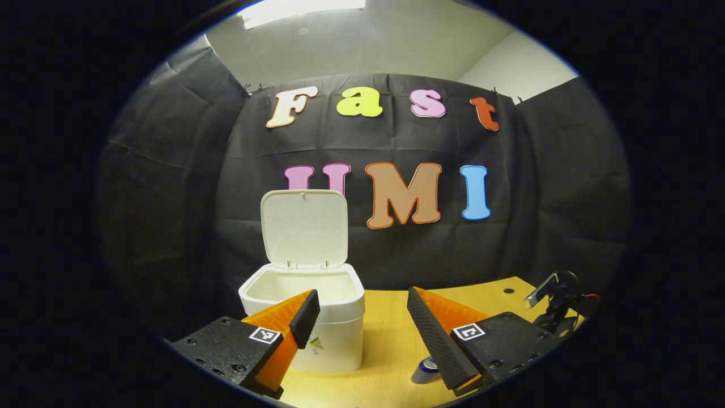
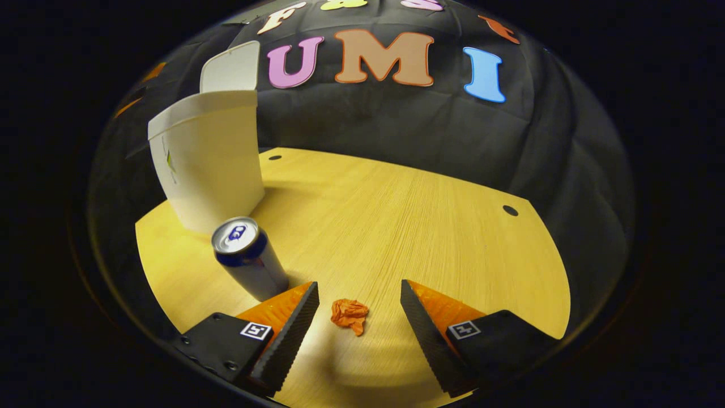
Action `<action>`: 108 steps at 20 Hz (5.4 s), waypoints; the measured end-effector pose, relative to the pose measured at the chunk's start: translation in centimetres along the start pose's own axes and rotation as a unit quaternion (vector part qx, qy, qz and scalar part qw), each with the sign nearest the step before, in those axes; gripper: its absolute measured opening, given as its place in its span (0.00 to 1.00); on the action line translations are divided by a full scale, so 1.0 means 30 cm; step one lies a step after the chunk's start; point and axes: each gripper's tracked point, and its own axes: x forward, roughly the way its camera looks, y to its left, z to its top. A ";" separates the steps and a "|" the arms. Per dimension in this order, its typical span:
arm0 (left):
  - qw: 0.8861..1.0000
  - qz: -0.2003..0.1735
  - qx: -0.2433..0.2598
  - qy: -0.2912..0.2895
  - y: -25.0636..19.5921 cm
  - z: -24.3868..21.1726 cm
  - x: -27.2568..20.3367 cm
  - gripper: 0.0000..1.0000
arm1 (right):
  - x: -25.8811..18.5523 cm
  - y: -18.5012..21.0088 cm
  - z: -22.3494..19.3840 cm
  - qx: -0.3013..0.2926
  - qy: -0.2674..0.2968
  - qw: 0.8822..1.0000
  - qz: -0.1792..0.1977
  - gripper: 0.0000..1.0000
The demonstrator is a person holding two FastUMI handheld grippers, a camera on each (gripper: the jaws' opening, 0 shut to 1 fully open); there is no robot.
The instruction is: Press the lid of the desktop garbage bin to open it, pick up the crumpled paper on the desktop and throw it into the bin, then pick up the pop can on the desktop and drop it into the bin, and finally close the garbage bin lid.
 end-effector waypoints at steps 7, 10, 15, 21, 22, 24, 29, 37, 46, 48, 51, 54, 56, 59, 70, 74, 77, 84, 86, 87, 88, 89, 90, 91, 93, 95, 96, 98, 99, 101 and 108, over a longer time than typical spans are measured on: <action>1.000 -0.002 0.021 0.023 -0.027 -0.030 -0.011 0.94 | 0.113 0.005 -0.118 -0.040 0.057 0.998 -0.003 0.73; 0.999 -0.004 0.027 0.029 -0.034 -0.036 -0.009 0.94 | 0.119 0.011 -0.122 -0.052 0.061 0.997 0.005 0.48; 0.999 -0.013 0.030 0.026 -0.055 -0.029 -0.003 0.94 | 0.107 0.038 -0.123 -0.043 0.055 0.997 0.040 0.18; 0.999 -0.019 0.022 0.022 -0.055 -0.028 -0.005 0.94 | -0.045 0.032 0.149 -0.027 -0.056 0.997 0.044 0.17; 0.999 -0.021 0.019 0.023 -0.056 -0.029 -0.004 0.94 | -0.081 0.047 0.212 -0.021 -0.076 0.996 0.048 0.18; 0.999 -0.023 0.014 0.022 -0.054 -0.031 -0.001 0.94 | -0.143 0.059 0.329 -0.014 -0.114 0.992 0.055 0.17; 0.999 -0.026 0.005 0.021 -0.032 -0.040 0.005 0.94 | -0.290 0.151 0.596 -0.009 -0.193 0.977 0.088 0.18; 0.999 -0.014 -0.012 0.027 0.081 -0.075 0.018 0.94 | -0.439 0.330 0.965 -0.018 -0.289 0.948 0.131 0.17; 0.999 -0.011 -0.028 0.039 0.206 -0.120 0.040 0.94 | -0.349 0.643 1.125 -0.070 -0.288 0.938 0.181 0.17; 0.999 -0.010 -0.032 0.043 0.224 -0.134 0.041 0.93 | -0.295 0.708 1.131 -0.078 -0.271 0.940 0.190 0.17; 0.998 -0.006 -0.037 0.049 0.275 -0.155 0.042 0.94 | -0.228 0.802 1.118 -0.092 -0.245 0.943 0.204 0.17; 0.998 -0.001 -0.039 0.052 0.309 -0.171 0.039 0.94 | -0.168 0.847 1.095 -0.099 -0.222 0.948 0.204 0.18; 0.998 0.000 -0.043 0.054 0.323 -0.179 0.041 0.95 | -0.127 0.861 1.075 -0.103 -0.201 0.954 0.198 0.29; 0.997 -0.004 -0.045 0.058 0.327 -0.186 0.045 0.95 | -0.139 0.866 1.070 -0.107 -0.207 0.953 0.191 0.61; 0.995 -0.080 -0.044 0.050 0.090 -0.173 0.090 0.95 | -0.421 0.550 1.188 -0.120 -0.346 0.926 0.090 0.80; 0.990 -0.119 -0.046 0.058 -0.053 -0.192 0.094 0.95 | -0.503 0.325 1.137 -0.090 -0.357 0.929 0.042 0.80; 0.986 -0.149 -0.044 0.066 -0.164 -0.231 0.091 0.95 | -0.568 0.111 1.081 -0.062 -0.360 0.931 -0.009 0.81; 0.977 -0.181 -0.020 0.108 -0.361 -0.382 0.075 0.95 | -0.701 -0.366 0.876 0.009 -0.346 0.930 -0.119 0.81; 0.974 -0.184 -0.014 0.129 -0.403 -0.450 0.074 0.95 | -0.717 -0.465 0.809 0.024 -0.335 0.932 -0.139 0.81; 0.972 -0.185 -0.013 0.141 -0.421 -0.488 0.074 0.95 | -0.724 -0.507 0.778 0.031 -0.328 0.933 -0.147 0.81; 0.971 -0.185 -0.011 0.153 -0.436 -0.525 0.074 0.95 | -0.726 -0.541 0.748 0.038 -0.322 0.934 -0.152 0.82; 0.969 -0.182 -0.006 0.167 -0.445 -0.566 0.080 0.95 | -0.727 -0.572 0.717 0.044 -0.314 0.935 -0.156 0.82; 0.967 -0.179 0.000 0.179 -0.451 -0.603 0.085 0.95 | -0.723 -0.598 0.682 0.050 -0.306 0.937 -0.159 0.82; 0.966 -0.175 0.005 0.191 -0.458 -0.640 0.089 0.95 | -0.717 -0.621 0.646 0.054 -0.297 0.940 -0.162 0.82; 0.963 -0.168 0.012 0.211 -0.467 -0.701 0.098 0.95 | -0.696 -0.653 0.576 0.060 -0.275 0.945 -0.166 0.82; 0.960 -0.162 0.018 0.228 -0.475 -0.750 0.105 0.95 | -0.669 -0.660 0.498 0.069 -0.252 0.952 -0.159 0.82; 0.959 -0.160 0.020 0.233 -0.481 -0.770 0.108 0.95 | -0.657 -0.650 0.459 0.074 -0.240 0.956 -0.155 0.82; 0.957 -0.158 0.026 0.243 -0.490 -0.802 0.108 0.96 | -0.621 -0.622 0.383 0.085 -0.217 0.962 -0.142 0.82; 0.955 -0.159 0.029 0.247 -0.494 -0.816 0.111 0.96 | -0.601 -0.603 0.344 0.087 -0.206 0.965 -0.136 0.82; 0.953 -0.159 0.030 0.255 -0.503 -0.839 0.111 0.96 | -0.559 -0.557 0.271 0.088 -0.182 0.972 -0.123 0.82; 0.951 -0.152 0.026 0.268 -0.515 -0.866 0.114 0.77 | -0.464 -0.412 0.122 0.078 -0.120 0.987 -0.069 0.83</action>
